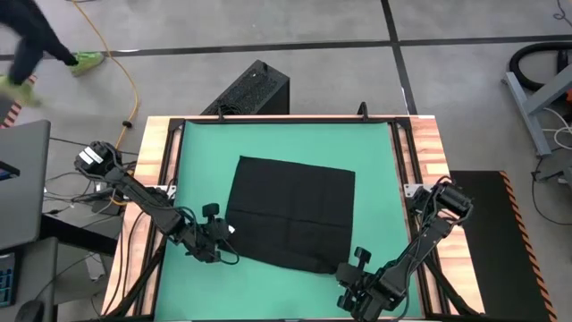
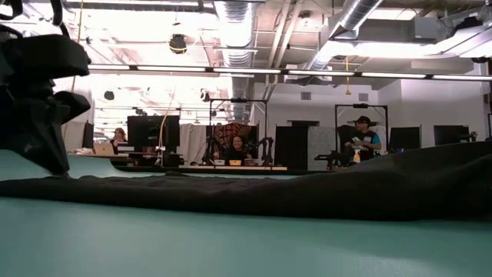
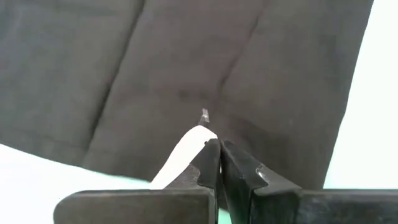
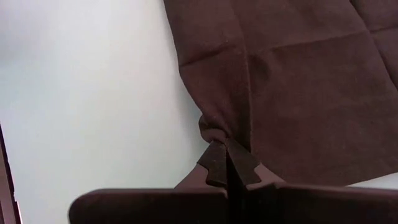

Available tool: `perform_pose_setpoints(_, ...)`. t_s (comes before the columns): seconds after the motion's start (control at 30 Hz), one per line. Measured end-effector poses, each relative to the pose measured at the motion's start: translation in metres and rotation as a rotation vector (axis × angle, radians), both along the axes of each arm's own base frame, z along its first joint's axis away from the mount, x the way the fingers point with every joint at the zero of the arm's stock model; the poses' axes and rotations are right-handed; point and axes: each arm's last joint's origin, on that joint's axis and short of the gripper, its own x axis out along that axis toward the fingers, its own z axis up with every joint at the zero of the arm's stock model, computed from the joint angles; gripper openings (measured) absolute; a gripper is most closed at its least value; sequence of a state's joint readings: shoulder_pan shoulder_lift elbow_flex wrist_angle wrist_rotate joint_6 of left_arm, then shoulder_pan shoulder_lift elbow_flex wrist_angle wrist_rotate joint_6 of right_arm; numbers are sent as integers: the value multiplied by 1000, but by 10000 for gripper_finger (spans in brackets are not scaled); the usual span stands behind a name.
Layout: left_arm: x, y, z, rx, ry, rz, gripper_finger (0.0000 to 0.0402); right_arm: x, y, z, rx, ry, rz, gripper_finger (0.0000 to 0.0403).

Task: Roll towel
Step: Roll the black towel

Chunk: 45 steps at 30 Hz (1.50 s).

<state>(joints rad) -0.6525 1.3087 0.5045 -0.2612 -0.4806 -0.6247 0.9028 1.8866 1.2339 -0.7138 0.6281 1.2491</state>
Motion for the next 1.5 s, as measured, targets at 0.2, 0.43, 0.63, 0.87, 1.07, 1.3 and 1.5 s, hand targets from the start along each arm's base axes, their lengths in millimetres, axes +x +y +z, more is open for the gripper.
perform_pose_setpoints(0.2, 7, -5, 15, 21, -6, 8, 0, 0, 0, 0, 0, -1, 0, 6)
perform_pose_setpoints(0.43, 10, -21, 45, 65, -29, -6, 0, 2, 0, 6, -78, -103, -24, 6)
perform_pose_setpoints(0.63, 3, -32, 73, 237, -93, 10, 0, 9, -10, 19, -167, -75, -60, 5)
perform_pose_setpoints(0.87, -2, -22, 77, 433, -124, 73, 0, 13, -40, 31, -306, 54, -182, 6)
perform_pose_setpoints(1.07, 1, -14, 80, 581, -198, 139, 0, 19, -61, 38, -400, 140, -227, 6)
perform_pose_setpoints(1.3, 8, -1, 81, 701, -174, 168, 0, 26, -73, 41, -454, 183, -226, 6)
perform_pose_setpoints(1.5, 19, 17, 83, 813, -144, 235, 0, 32, -88, 50, -545, 195, -255, 5)
